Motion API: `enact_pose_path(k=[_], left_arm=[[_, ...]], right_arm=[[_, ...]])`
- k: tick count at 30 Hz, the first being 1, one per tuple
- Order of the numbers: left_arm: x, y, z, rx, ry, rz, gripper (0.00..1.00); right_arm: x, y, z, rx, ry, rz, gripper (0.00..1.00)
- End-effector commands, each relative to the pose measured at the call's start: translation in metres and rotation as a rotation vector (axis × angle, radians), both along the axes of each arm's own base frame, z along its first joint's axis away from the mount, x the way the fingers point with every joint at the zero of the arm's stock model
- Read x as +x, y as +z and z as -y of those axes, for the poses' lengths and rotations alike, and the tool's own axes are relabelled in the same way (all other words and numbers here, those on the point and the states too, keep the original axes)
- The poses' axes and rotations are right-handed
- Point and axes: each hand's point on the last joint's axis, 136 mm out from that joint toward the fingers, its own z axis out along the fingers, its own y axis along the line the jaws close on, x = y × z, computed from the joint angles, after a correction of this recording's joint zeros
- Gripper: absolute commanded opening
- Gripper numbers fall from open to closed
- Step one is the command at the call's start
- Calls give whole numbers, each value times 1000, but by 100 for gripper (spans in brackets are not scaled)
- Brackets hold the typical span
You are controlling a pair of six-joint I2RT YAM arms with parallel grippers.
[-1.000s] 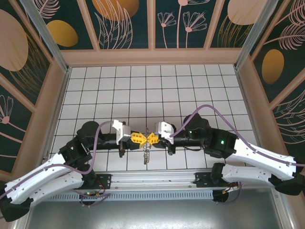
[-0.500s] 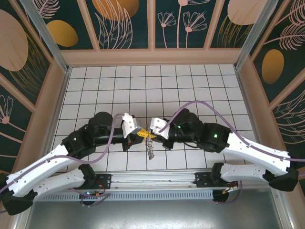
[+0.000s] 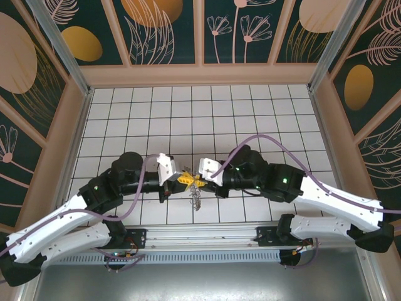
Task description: Put the keys on the keyring
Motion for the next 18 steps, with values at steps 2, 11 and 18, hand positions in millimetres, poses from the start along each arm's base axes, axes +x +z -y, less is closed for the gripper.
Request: enact_pose_path(k=[2, 11, 18], left_arm=[[-18, 43, 4, -173, -98, 70, 0], [-19, 45, 2, -204, -98, 89, 0], [-25, 54, 0, -263, -116, 103, 0]], right_arm=[[-5, 20, -6, 124, 25, 2, 21], [-4, 23, -4, 159, 6, -8, 20], [-8, 26, -1, 194, 14, -12, 20]])
